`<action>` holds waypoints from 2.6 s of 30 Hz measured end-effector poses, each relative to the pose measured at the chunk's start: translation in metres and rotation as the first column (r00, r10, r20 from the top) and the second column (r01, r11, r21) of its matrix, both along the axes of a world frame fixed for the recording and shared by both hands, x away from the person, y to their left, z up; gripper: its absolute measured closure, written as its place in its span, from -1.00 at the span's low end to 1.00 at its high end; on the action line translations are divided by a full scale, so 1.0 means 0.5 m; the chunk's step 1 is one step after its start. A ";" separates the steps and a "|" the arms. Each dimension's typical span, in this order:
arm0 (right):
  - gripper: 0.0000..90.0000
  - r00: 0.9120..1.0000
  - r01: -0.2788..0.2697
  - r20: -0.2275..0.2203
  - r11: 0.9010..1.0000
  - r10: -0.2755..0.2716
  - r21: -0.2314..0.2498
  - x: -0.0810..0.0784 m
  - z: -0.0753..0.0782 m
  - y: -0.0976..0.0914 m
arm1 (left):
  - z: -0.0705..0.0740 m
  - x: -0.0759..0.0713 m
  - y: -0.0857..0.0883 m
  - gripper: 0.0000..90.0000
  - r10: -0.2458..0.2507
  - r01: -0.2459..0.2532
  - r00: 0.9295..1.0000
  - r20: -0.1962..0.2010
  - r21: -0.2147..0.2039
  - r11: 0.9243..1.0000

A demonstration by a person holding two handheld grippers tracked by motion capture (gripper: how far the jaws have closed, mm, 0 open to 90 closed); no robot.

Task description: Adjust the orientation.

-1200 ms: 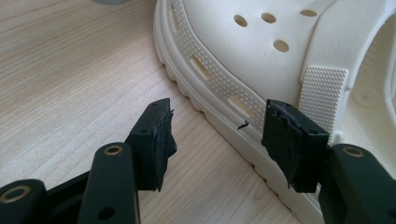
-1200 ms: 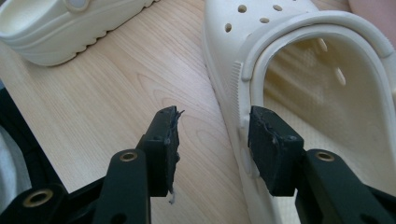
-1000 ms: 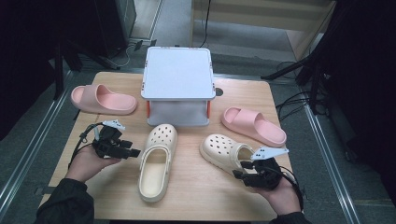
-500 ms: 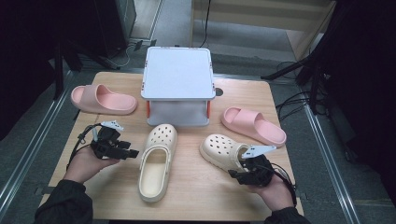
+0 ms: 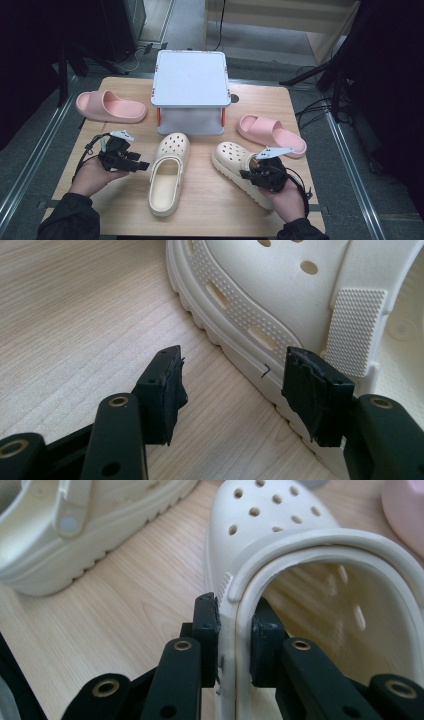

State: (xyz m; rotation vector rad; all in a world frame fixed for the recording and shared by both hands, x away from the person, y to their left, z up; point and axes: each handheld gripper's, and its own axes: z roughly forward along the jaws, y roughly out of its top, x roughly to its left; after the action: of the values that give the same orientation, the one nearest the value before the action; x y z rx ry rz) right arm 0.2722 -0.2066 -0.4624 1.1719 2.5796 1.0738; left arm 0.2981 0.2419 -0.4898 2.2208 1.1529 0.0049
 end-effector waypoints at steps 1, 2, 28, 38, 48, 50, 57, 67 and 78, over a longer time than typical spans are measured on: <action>0.73 1.000 -0.005 0.012 1.000 0.005 0.002 0.000 0.002 0.008 | 0.001 0.000 0.001 -0.10 0.001 -0.001 1.000 0.000 -0.003 1.000; 0.73 1.000 -0.010 0.024 1.000 0.010 -0.005 0.001 0.004 0.018 | 0.001 0.000 0.001 -0.10 0.003 -0.003 1.000 0.000 -0.006 1.000; 0.73 0.998 -0.012 0.058 1.000 0.011 0.013 -0.010 0.023 0.082 | 0.002 -0.001 0.019 -0.10 0.017 -0.017 1.000 0.012 -0.020 1.000; 0.73 0.994 0.095 0.056 0.994 -0.093 -0.045 -0.026 0.015 0.084 | 0.006 -0.005 0.025 -0.10 0.012 -0.011 1.000 0.027 -0.038 0.999; 0.72 0.972 0.233 0.009 0.972 -0.233 -0.002 -0.009 0.003 0.138 | 0.012 -0.008 0.005 -0.10 0.001 0.000 0.999 0.037 -0.041 0.999; 0.72 0.976 0.218 0.035 0.975 -0.217 -0.038 -0.009 -0.002 0.155 | 0.010 -0.008 0.003 -0.10 -0.008 0.009 0.999 0.038 -0.039 0.999; 0.72 0.980 0.193 0.063 0.978 -0.188 -0.079 0.001 -0.010 0.201 | 0.008 -0.009 0.003 -0.10 -0.016 0.017 0.999 0.036 -0.039 0.999; 0.68 0.988 0.151 0.042 0.986 -0.149 -0.071 -0.001 -0.026 0.231 | 0.008 -0.011 -0.010 -0.10 -0.031 0.032 0.999 0.034 -0.028 0.999; 0.38 0.996 0.050 0.075 0.999 -0.050 0.000 -0.015 0.012 0.186 | 0.009 -0.012 -0.006 -0.08 -0.034 0.035 0.999 0.035 -0.027 0.999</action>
State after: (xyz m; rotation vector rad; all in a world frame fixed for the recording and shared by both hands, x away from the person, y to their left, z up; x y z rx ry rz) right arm 0.2644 -0.1135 -0.4564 1.1658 2.4813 1.0834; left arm 0.2921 0.2387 -0.4855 2.2079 1.0899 0.0127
